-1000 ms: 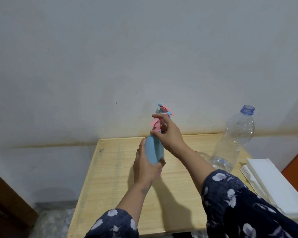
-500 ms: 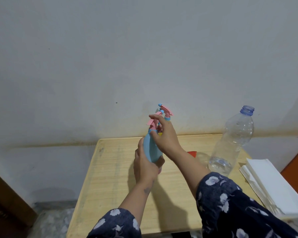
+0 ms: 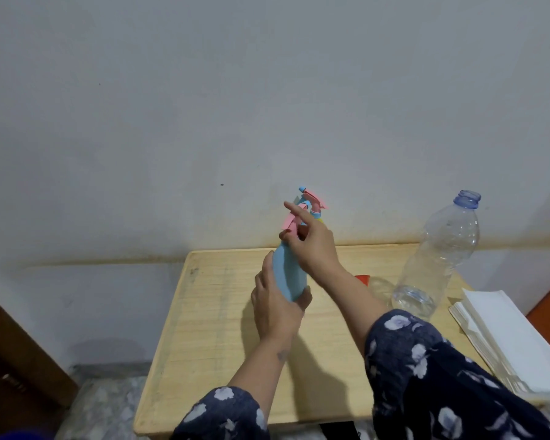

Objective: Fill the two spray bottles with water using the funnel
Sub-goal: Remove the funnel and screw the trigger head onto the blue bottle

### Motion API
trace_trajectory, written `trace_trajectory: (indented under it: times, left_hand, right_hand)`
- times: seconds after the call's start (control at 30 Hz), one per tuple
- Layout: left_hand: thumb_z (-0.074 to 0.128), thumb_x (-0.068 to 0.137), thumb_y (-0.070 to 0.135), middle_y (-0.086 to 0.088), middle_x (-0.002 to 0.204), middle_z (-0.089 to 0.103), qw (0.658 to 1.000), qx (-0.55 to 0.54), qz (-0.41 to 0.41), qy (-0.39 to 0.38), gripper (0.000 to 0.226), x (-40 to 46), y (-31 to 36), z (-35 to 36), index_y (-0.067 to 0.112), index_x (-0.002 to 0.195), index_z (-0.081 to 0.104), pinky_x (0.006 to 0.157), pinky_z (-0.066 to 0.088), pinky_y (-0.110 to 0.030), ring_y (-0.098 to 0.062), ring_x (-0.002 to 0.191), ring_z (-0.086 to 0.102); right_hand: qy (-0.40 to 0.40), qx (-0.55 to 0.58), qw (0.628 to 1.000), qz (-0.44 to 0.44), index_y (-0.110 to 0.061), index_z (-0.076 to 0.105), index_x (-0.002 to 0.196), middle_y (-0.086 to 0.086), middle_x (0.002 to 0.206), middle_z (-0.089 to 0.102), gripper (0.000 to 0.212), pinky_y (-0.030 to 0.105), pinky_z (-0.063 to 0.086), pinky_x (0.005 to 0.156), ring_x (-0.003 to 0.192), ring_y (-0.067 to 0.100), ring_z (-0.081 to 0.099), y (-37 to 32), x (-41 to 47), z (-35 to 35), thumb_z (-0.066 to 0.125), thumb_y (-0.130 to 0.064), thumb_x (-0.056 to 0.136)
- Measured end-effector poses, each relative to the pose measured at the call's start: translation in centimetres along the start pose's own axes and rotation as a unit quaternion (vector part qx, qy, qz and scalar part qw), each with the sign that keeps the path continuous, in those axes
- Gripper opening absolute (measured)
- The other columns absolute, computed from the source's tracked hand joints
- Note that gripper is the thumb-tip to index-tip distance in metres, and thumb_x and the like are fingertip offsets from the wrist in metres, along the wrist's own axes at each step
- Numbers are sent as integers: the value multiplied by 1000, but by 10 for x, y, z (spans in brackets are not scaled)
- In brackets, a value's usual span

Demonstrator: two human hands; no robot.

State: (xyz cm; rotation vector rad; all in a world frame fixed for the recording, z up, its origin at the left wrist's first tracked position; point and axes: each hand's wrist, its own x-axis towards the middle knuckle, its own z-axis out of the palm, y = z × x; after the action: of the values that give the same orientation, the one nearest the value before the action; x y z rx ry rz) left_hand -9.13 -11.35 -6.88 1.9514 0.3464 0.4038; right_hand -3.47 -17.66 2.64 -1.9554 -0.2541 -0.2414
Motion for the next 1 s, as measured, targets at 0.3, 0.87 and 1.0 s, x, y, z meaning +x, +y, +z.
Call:
trace_trajectory:
  times: [0.3,0.87,1.0]
  left_hand:
    - [81,63,37,9,116,55,997,18,-28,-74,88,-7,-9,-16,48,132,27,71,51,-34,-19,98,56]
    - [84,64,48,10,135,40,978,-62,11,-200,105,-29,-35,-12,50,145,17,82,58,-40,-18,118,47]
    - [53,82,68,11,132,55,952,-16,27,-304,61,-24,-54,-32,49,139,39,92,53,-42,-11,111,60]
  right_hand:
    - [-53,114,991,37,-47,57,122,7,81,69,54,27,46,81,79,12,60,18,-8,-4,59,-4,88]
    - [45,-8,999,19,-60,4,141,-8,136,49,63,50,56,79,77,25,69,36,-32,14,46,-42,97]
    - [1,11,998,64,-49,37,128,5,110,59,33,55,55,79,85,26,65,57,-33,-5,45,-46,96]
